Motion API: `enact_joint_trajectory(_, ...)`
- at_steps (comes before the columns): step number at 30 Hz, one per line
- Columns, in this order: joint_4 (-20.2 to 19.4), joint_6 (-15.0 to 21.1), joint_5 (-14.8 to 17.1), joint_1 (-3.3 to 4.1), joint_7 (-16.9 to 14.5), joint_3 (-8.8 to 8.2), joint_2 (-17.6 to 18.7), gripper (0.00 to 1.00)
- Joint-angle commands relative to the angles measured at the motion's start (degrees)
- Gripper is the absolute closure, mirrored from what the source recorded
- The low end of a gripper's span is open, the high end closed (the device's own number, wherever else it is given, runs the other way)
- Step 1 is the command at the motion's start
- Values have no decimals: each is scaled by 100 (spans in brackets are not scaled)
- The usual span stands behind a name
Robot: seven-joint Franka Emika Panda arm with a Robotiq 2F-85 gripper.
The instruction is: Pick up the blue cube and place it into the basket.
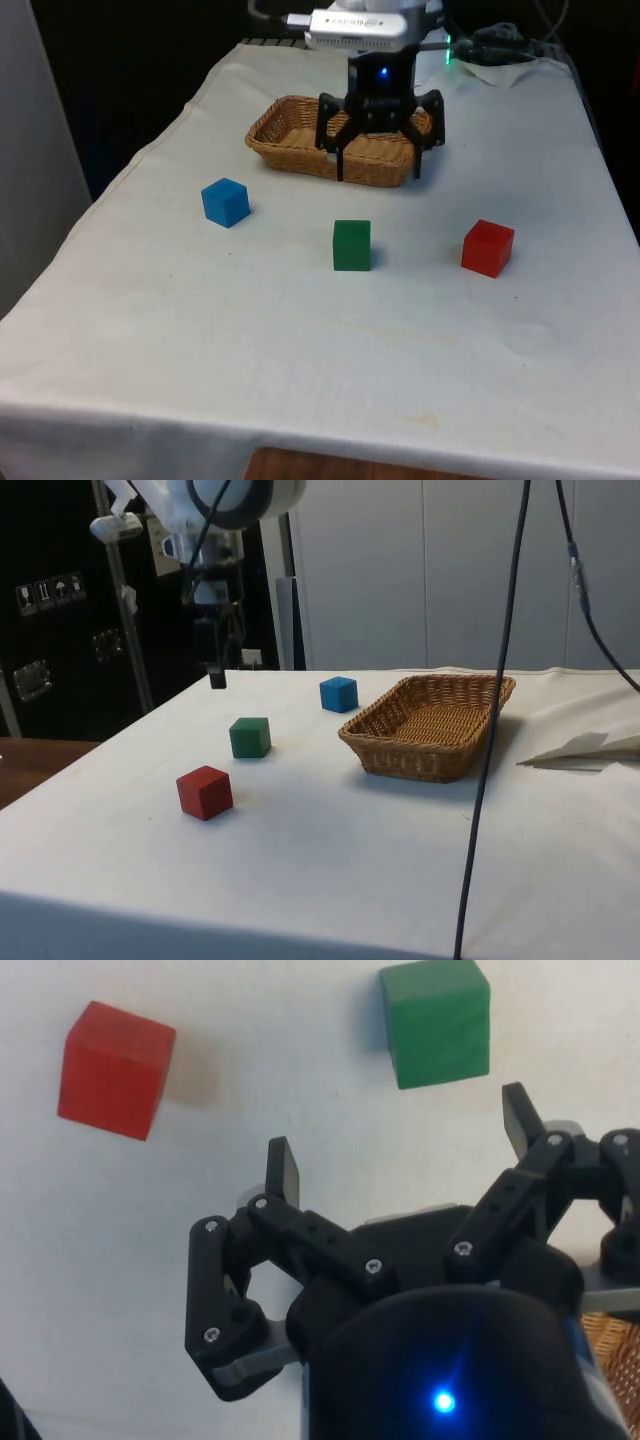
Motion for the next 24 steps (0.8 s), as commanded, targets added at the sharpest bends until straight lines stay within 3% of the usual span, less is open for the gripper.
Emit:
enact_joint_trajectory(1,-11,86,23,-23,-46,6,46,0)
enact_joint_trajectory(7,-6,195,29,-40,-115,-57,218,0)
enact_joint_trajectory(8,0,126,0,-11,-74,-80,195,0)
enact_joint_trajectory(10,-6,229,29,-40,-132,-80,264,0)
enact_joint_trajectory(18,6,367,0,-11,-103,-120,441,0)
enact_joint_trajectory(24,40,670,17,-29,-120,-115,722,0)
